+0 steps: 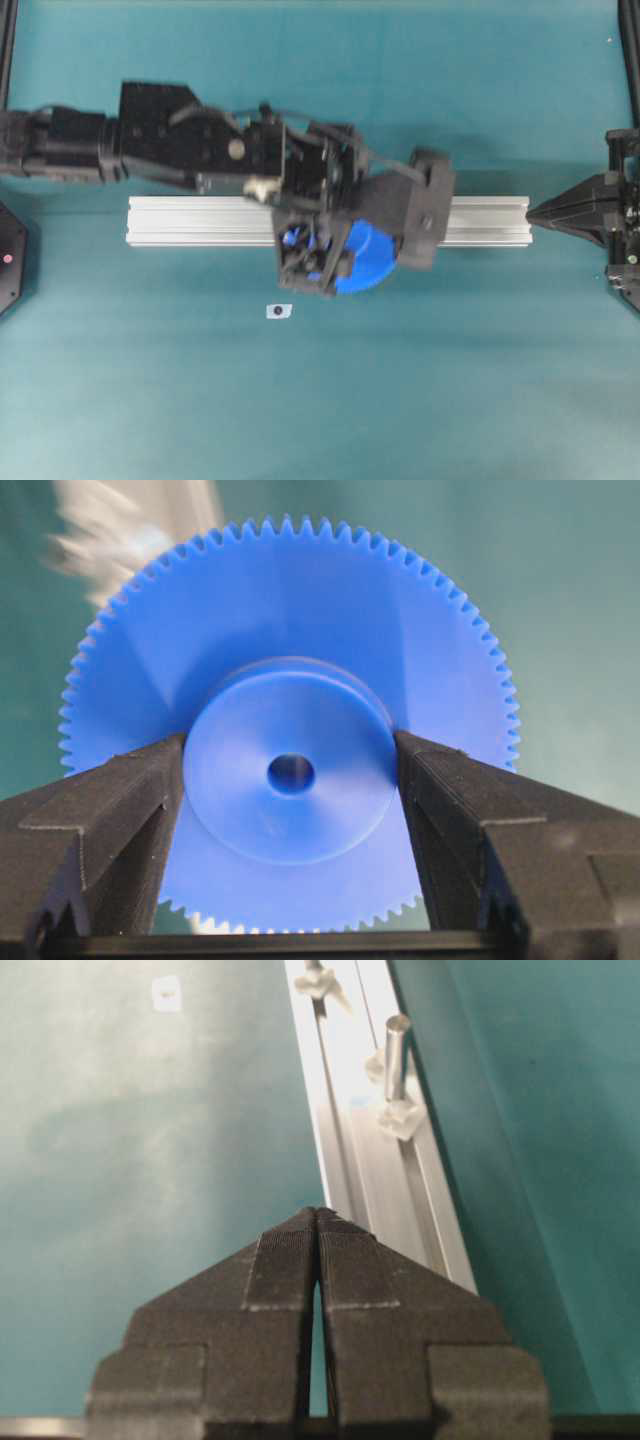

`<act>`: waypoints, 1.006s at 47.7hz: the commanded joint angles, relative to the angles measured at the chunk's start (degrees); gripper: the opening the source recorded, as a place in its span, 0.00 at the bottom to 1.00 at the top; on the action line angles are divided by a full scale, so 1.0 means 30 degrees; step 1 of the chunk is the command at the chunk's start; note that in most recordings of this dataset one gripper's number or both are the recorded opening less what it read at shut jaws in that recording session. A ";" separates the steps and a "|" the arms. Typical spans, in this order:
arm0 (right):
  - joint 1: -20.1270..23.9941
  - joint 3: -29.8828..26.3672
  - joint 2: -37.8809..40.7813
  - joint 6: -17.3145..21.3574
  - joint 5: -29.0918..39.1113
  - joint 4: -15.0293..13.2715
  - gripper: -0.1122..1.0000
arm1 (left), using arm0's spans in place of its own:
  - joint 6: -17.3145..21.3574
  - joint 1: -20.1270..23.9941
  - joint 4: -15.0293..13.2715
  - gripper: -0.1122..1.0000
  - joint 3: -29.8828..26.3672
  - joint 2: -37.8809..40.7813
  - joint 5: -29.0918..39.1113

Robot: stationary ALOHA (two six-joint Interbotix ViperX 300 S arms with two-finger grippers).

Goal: Find the location of the shaft and insert the large gear.
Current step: 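Lift the blue gear and carry it toward the right shaft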

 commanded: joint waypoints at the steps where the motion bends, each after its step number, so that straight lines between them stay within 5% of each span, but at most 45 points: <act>1: -0.0146 -0.0205 0.0029 0.0117 -0.0088 -0.0029 0.09 | 0.0410 0.0381 0.0059 0.73 -0.1201 -0.0205 0.0088; 18: -0.0381 -0.0205 -0.0146 0.0117 -0.0088 -0.0029 0.09 | 0.2168 0.1201 0.0059 0.73 -0.3896 0.2197 0.0674; 48: -0.0557 -0.0205 -0.0615 0.0117 0.0527 -0.0146 0.09 | 0.2344 0.1699 0.0059 0.73 -0.6416 0.5068 0.0850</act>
